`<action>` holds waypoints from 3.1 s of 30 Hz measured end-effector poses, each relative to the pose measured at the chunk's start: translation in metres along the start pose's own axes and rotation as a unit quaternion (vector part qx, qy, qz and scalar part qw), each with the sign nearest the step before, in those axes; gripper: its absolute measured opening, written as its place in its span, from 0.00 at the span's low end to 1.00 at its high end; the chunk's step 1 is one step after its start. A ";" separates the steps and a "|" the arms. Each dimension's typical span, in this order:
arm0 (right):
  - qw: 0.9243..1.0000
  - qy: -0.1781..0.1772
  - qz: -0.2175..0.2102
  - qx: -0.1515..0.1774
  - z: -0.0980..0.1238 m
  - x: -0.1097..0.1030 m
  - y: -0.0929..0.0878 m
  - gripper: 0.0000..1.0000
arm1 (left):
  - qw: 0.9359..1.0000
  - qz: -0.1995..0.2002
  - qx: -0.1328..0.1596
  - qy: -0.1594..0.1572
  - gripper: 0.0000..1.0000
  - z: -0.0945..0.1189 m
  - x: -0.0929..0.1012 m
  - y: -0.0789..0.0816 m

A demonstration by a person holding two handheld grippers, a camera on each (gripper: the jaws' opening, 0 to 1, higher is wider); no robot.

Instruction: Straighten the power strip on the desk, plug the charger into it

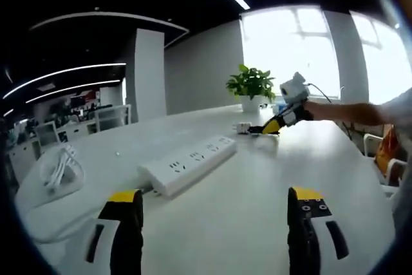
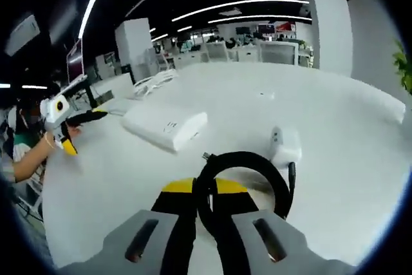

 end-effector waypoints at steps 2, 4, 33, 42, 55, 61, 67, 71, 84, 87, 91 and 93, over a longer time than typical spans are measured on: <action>1.000 0.003 -0.019 0.016 0.002 -0.004 0.000 0.07 | 1.000 0.000 0.000 0.000 0.95 0.000 0.000 0.000; 0.999 0.008 -0.033 0.036 0.005 -0.006 0.003 0.07 | 1.000 0.002 0.001 -0.001 0.95 0.000 0.001 -0.001; 0.949 0.071 -0.164 0.261 0.020 -0.013 0.066 0.06 | 1.000 0.010 0.005 -0.002 0.95 -0.001 -0.001 0.001; 0.937 0.067 -0.147 0.309 0.026 -0.027 0.081 0.06 | 1.000 0.009 0.007 -0.006 0.95 -0.004 0.005 0.003; 0.921 0.106 -0.141 0.348 0.024 -0.064 0.100 0.06 | 1.000 0.010 0.023 -0.009 0.99 -0.006 0.007 0.011; 0.920 0.116 -0.129 0.352 0.015 -0.080 0.105 0.06 | 1.000 0.001 0.023 -0.016 0.99 -0.011 0.011 0.015; 0.913 0.127 -0.131 0.364 0.012 -0.086 0.114 0.06 | 0.999 -0.009 0.023 -0.024 0.99 -0.021 0.018 0.022; 0.911 0.130 -0.132 0.369 0.008 -0.093 0.117 0.06 | 0.999 -0.018 0.025 -0.030 0.99 -0.029 0.022 0.028; 0.903 0.144 -0.130 0.384 -0.007 -0.111 0.130 0.06 | 0.998 -0.028 0.029 -0.037 0.99 -0.050 0.032 0.037; 0.902 0.146 -0.130 0.386 -0.013 -0.115 0.132 0.06 | 0.998 -0.031 0.027 -0.037 0.99 -0.055 0.033 0.037; 0.901 0.147 -0.132 0.386 -0.017 -0.116 0.134 0.06 | 0.998 -0.029 0.029 -0.041 0.99 -0.060 0.034 0.037; 0.901 0.147 -0.132 0.385 -0.019 -0.117 0.134 0.06 | 0.998 -0.032 0.028 -0.040 0.99 -0.064 0.033 0.037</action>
Point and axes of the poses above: the point that each gripper's makers call its tool centre point, and the gripper's own axes: z roughly backward along the fingers, x roughly to its right, y roughly out of its top, the point moved 9 cm from there along z, roughly backward along the fingers, and after that the axes turned 10 degrees about y, right-handed, at the moved point
